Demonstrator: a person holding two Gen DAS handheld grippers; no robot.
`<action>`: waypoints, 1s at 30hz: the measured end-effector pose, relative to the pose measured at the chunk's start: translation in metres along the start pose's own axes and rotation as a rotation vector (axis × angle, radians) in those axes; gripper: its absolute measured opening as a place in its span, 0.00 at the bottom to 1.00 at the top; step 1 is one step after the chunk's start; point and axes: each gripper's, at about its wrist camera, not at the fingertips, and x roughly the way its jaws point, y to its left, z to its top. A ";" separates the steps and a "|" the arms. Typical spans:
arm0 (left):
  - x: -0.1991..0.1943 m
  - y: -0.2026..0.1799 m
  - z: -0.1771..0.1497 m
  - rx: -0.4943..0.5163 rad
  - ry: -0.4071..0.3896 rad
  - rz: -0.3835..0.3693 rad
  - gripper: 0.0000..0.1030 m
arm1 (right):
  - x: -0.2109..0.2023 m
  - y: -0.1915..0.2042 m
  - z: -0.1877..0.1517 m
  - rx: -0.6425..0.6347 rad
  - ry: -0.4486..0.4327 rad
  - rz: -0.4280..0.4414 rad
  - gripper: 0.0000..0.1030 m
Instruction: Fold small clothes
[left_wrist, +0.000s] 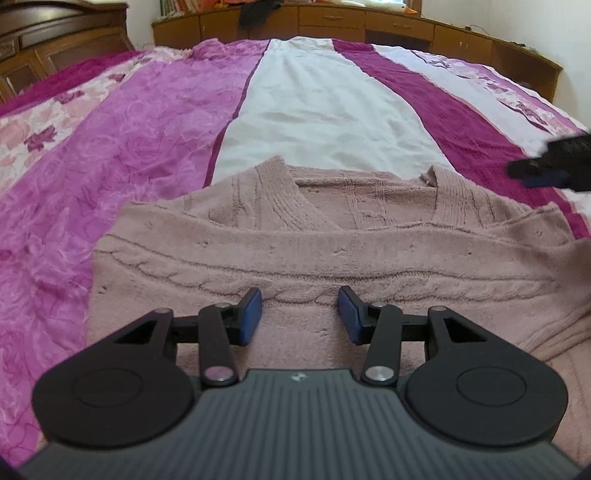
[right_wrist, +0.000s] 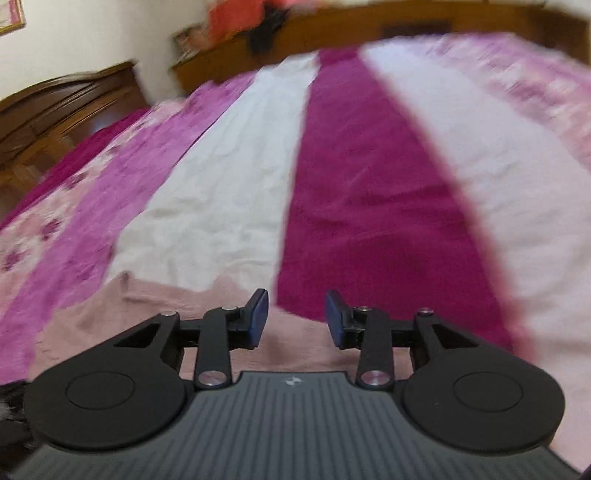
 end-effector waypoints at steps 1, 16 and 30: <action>0.000 -0.001 -0.001 0.005 -0.004 0.002 0.47 | 0.008 -0.001 0.004 -0.017 0.024 0.007 0.41; 0.004 -0.003 -0.009 0.022 -0.034 0.013 0.49 | 0.054 0.041 -0.015 -0.383 0.158 0.006 0.41; 0.004 -0.004 -0.013 0.027 -0.055 0.013 0.49 | 0.037 0.070 -0.034 -0.614 0.010 -0.125 0.09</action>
